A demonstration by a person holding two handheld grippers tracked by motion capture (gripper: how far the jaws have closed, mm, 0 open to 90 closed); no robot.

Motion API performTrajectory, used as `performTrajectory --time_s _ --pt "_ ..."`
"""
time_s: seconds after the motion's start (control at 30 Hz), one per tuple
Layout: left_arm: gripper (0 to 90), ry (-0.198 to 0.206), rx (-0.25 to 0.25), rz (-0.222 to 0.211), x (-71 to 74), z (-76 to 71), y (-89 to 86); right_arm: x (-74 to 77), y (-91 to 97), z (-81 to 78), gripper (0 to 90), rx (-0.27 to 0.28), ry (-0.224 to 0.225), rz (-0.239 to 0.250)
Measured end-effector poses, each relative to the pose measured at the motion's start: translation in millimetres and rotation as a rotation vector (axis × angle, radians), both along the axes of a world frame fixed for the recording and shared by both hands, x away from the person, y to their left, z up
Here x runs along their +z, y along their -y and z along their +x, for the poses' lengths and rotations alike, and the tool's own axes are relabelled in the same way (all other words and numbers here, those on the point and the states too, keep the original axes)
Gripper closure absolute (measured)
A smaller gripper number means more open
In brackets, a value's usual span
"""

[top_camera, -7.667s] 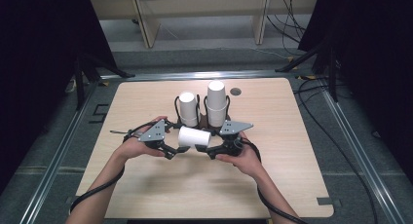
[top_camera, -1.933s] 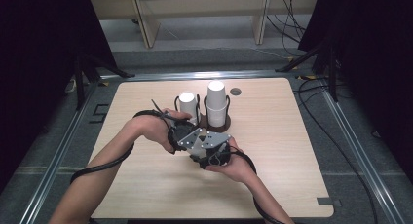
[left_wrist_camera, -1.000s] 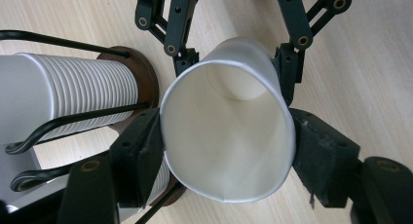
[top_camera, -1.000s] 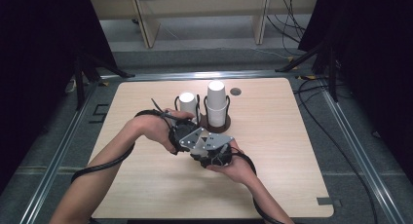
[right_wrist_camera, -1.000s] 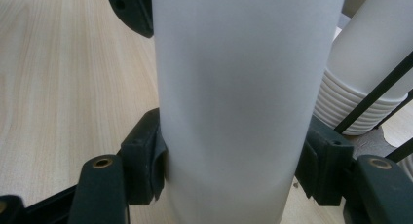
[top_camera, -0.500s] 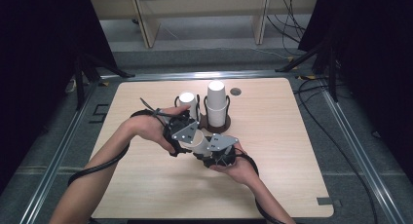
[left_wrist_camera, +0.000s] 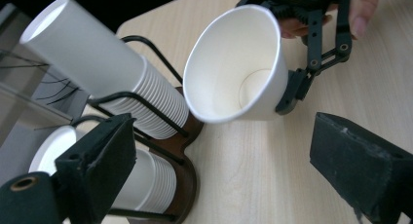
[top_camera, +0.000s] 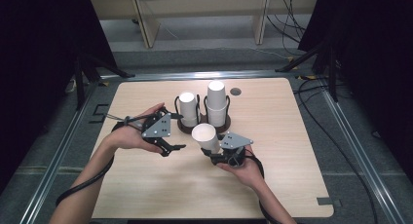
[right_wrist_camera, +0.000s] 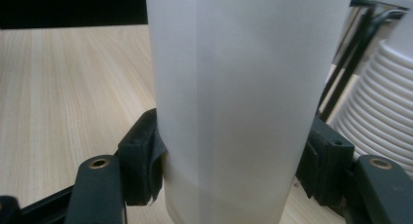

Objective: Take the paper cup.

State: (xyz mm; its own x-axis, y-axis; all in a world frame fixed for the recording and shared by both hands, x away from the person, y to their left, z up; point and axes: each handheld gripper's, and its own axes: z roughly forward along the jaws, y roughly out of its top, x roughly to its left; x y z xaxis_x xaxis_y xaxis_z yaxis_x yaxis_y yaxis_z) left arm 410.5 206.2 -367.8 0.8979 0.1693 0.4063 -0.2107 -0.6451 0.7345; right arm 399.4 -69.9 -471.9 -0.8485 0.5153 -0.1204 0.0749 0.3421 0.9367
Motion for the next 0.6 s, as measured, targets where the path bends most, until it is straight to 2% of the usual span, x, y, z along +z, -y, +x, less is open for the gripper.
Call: performTrajectory --time_s 0.07,0.1,0.13,0.17,0.27,0.3,0.33,0.4,0.43,0.53,0.6 --pt "9.4 -0.010 0.045 -0.073 -7.8 -2.2 -8.1 1.0 4.3 -1.6 35.6 -0.016 -0.006 0.020" --pt "9.7 -0.029 0.062 -0.121 -13.3 -4.2 -12.5 1.1 6.4 -1.3 35.5 -0.022 -0.005 0.037" --pt "10.0 -0.026 0.081 -0.142 -15.8 -5.0 -15.6 0.8 8.5 -0.9 35.5 -0.018 -0.015 0.075" --pt "10.0 -0.033 0.103 -0.171 -19.6 -7.1 -19.1 1.2 10.7 -0.9 35.5 -0.023 -0.023 0.086" --pt "10.6 -0.047 0.158 -0.211 -30.3 -14.7 -28.3 2.6 19.5 -0.4 35.5 -0.067 -0.008 0.106" --pt "10.7 -0.048 0.173 -0.227 -33.7 -17.1 -30.1 3.0 22.4 -2.8 35.5 -0.089 -0.043 0.113" --pt "10.9 -0.052 0.183 -0.246 -36.3 -18.9 -31.1 2.9 24.2 -1.1 35.5 -0.085 -0.024 0.124" --pt "11.0 -0.058 0.218 -0.275 -41.1 -22.2 -35.4 2.7 27.2 -0.9 35.4 -0.082 -0.037 0.145" --pt "11.1 -0.068 0.248 -0.304 -44.1 -23.4 -37.7 3.3 29.7 -2.3 35.4 -0.108 -0.044 0.141" --pt "11.6 -0.068 0.313 -0.349 -51.1 -25.6 -44.1 3.5 34.5 -2.6 35.4 -0.122 -0.037 0.150" --pt "11.8 -0.076 0.334 -0.372 -55.4 -26.9 -47.7 3.9 37.5 -5.4 35.4 -0.130 -0.075 0.150"
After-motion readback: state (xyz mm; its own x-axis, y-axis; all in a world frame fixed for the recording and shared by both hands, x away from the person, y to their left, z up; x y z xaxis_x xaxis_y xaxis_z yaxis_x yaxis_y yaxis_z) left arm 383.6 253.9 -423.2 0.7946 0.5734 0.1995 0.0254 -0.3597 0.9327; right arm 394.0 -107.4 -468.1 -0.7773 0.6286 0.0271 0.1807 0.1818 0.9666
